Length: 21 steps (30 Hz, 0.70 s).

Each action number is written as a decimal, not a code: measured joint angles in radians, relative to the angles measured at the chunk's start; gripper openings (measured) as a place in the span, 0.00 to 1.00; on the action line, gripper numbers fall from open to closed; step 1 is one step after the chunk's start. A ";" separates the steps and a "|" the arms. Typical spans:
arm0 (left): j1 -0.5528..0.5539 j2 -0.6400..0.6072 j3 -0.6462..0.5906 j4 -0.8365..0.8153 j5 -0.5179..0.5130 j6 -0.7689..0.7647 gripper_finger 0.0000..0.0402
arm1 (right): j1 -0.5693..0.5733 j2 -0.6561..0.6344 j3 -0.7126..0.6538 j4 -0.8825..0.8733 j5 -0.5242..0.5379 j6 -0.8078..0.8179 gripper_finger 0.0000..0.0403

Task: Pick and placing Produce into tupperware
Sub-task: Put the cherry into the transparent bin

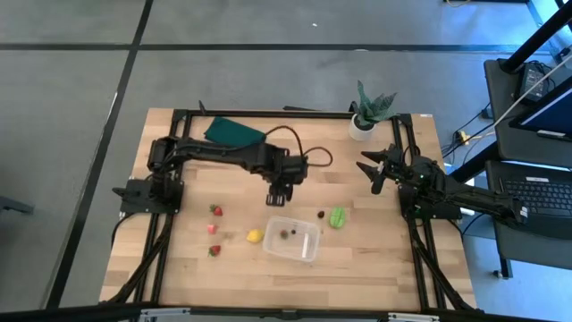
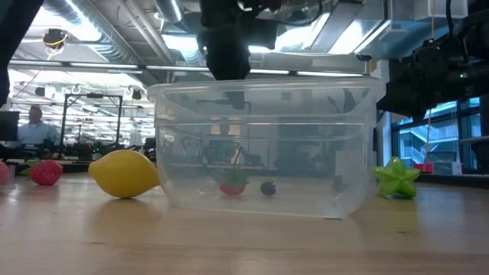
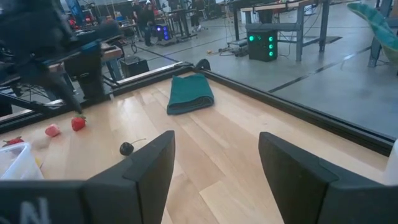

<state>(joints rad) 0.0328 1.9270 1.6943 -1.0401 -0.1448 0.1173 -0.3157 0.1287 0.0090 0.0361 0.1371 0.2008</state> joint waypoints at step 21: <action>0.061 0.001 0.000 -0.032 0.018 0.052 0.55 | 0.000 0.000 0.000 0.000 0.000 -0.004 0.58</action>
<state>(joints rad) 0.0937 1.9278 1.6943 -1.0725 -0.1267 0.1698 -0.3157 0.1287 0.0090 0.0360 0.1371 0.1967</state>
